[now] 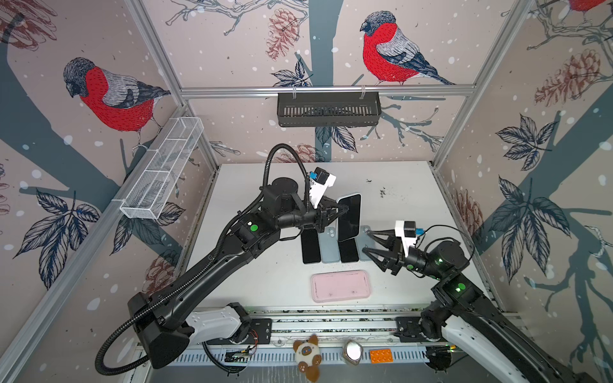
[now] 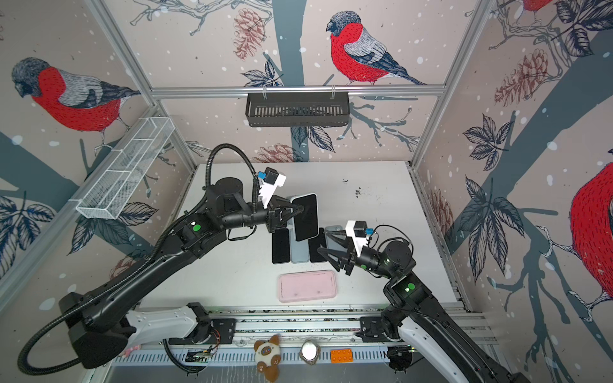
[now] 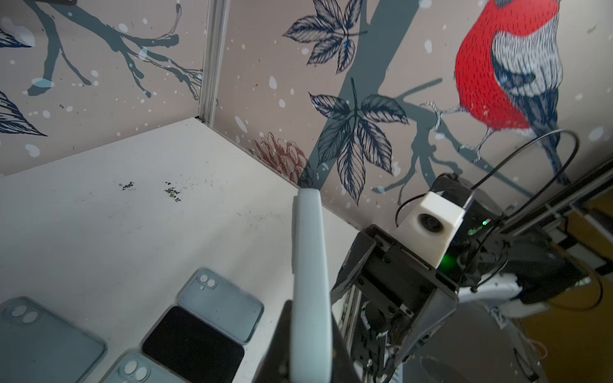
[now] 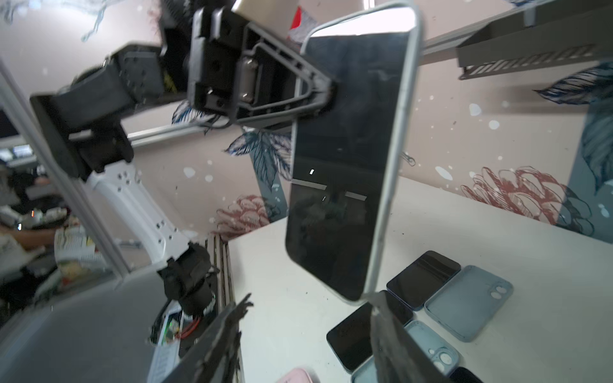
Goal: Take the phone out of the phone case
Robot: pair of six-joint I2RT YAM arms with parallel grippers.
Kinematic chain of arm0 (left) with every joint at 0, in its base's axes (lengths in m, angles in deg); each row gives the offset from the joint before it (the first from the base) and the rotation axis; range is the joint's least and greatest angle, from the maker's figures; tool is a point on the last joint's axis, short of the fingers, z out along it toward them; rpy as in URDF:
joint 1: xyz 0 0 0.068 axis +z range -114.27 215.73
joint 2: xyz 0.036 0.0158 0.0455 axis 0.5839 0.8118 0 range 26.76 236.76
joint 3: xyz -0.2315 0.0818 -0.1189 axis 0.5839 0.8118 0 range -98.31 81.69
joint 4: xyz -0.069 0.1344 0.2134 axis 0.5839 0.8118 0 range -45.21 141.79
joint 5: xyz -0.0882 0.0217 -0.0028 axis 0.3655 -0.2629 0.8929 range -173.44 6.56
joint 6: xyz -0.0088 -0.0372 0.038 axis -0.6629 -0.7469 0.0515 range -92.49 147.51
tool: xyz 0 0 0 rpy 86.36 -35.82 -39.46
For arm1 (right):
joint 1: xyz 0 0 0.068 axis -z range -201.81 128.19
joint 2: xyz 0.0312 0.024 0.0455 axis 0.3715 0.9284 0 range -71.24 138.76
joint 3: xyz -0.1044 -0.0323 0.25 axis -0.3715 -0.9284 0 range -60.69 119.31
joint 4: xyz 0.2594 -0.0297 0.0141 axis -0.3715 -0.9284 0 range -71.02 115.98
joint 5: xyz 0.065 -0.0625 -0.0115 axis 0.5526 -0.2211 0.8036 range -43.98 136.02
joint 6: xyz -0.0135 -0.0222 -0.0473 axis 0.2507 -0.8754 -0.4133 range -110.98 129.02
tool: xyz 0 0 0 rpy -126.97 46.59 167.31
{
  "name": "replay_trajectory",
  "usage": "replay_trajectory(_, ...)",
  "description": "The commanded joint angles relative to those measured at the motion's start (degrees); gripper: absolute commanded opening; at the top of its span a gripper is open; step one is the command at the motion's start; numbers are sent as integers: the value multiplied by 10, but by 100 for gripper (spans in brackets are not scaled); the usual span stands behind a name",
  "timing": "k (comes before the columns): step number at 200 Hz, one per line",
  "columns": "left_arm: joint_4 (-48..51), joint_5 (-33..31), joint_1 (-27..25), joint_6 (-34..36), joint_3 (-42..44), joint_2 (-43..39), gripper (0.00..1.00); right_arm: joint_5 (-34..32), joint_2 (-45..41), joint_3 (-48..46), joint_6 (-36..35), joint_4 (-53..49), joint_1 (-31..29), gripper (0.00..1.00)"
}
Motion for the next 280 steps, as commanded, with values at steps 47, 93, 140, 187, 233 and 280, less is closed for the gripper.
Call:
replay_trajectory(47,93,84,0,214,-28,-9,0,-127,142,150,-327,-248,-41,54)
replay_trajectory(93,70,110,0,224,-9,-16,0,-52,158,164,-396,-255,-41,48)
replay_trajectory(140,65,120,0,218,-7,-16,0,-4,163,164,-413,-239,-40,43)
replay_trajectory(187,50,132,0,209,1,-23,0,15,171,167,-427,-239,-39,37)
replay_trajectory(233,41,141,0,200,-1,-18,0,26,171,167,-433,-232,-40,24)
replay_trajectory(280,32,145,0,194,-5,-15,0,49,173,171,-452,-239,-41,9)
